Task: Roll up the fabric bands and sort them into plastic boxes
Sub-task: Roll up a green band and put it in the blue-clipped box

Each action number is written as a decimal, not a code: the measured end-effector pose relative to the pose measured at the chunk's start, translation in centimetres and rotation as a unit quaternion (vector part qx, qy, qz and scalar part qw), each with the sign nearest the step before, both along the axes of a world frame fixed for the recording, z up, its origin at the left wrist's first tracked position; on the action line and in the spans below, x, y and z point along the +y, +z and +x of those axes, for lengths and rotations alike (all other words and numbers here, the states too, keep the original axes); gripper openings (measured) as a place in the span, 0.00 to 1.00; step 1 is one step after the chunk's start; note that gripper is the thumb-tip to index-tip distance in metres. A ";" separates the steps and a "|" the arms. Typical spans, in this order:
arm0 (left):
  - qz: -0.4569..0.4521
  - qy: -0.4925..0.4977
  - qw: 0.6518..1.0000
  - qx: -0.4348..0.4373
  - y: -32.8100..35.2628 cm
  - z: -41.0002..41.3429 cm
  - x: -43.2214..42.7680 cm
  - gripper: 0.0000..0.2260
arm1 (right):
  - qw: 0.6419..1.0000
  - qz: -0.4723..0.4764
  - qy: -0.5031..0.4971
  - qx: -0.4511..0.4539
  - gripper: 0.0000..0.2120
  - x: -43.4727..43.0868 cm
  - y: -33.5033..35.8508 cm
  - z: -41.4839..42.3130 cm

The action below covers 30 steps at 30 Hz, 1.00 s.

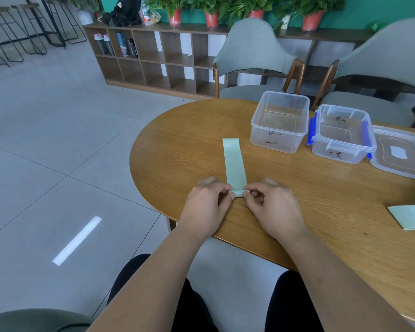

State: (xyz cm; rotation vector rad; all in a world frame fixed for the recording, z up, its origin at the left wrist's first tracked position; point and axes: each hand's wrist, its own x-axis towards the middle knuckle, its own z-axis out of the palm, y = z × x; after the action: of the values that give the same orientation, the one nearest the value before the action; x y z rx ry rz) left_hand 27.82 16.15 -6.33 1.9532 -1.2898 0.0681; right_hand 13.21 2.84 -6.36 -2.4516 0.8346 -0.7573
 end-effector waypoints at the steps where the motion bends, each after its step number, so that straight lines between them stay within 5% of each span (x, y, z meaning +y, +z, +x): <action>1: 0.001 0.001 1.000 -0.001 0.0 0.0 0.0 0.06 | 1.000 -0.003 0.000 0.000 0.07 0.0 0.0 0.0; 11: 0.001 0.018 1.000 -0.003 0.2 -0.5 -0.1 0.05 | 1.000 -0.013 0.000 -0.008 0.03 0.2 0.2 0.2; 22: 0.011 0.016 1.000 0.013 0.1 -0.1 -0.3 0.09 | 0.999 -0.044 -0.006 0.012 0.10 0.0 -0.1 0.2; 30: 0.000 0.013 1.000 0.027 0.5 -0.3 0.1 0.07 | 1.000 0.007 -0.006 -0.016 0.08 0.1 0.2 -0.1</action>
State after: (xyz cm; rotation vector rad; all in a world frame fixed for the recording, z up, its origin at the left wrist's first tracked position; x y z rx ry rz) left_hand 27.57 16.26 -5.82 1.9596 -1.2297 0.0282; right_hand 13.15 2.90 -6.21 -2.4174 0.8399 -0.7908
